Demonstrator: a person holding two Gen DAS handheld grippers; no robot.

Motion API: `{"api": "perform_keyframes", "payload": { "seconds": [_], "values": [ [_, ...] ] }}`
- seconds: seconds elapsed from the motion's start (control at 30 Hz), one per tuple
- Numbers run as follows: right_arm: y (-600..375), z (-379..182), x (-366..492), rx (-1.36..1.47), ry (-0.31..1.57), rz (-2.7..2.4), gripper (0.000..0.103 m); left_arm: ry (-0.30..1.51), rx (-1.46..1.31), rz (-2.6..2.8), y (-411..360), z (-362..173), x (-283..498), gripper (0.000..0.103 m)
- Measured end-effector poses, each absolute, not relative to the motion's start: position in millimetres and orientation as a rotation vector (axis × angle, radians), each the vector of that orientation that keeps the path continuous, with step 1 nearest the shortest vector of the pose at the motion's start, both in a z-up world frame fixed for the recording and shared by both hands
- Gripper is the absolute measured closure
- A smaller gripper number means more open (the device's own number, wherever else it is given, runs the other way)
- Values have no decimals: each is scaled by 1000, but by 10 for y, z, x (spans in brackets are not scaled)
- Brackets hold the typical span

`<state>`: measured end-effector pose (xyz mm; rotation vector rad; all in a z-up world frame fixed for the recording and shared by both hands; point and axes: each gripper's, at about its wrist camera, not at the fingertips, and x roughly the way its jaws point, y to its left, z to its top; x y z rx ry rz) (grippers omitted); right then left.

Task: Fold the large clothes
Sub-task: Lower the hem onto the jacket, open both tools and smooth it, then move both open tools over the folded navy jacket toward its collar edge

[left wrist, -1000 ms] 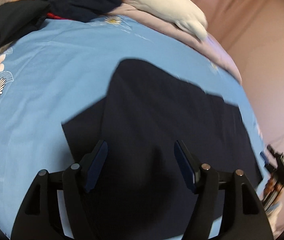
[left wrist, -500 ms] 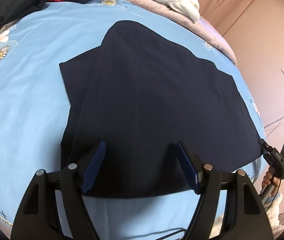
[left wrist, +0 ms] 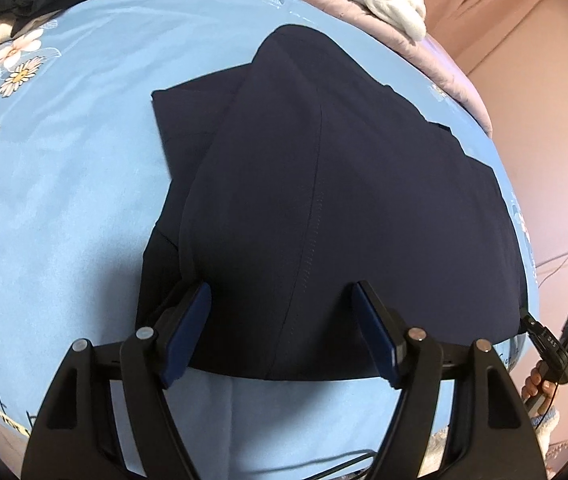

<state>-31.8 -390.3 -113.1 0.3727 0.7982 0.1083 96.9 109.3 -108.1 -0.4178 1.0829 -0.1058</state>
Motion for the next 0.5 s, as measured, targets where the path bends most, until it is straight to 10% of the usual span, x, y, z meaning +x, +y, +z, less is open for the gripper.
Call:
{"api": "perform_keyframes", "payload": {
  "seconds": [0.5],
  "values": [
    [-3373, -1157, -198, 170, 768, 100, 88, 992, -452, -69, 1180, -1084, 760, 30]
  ]
}}
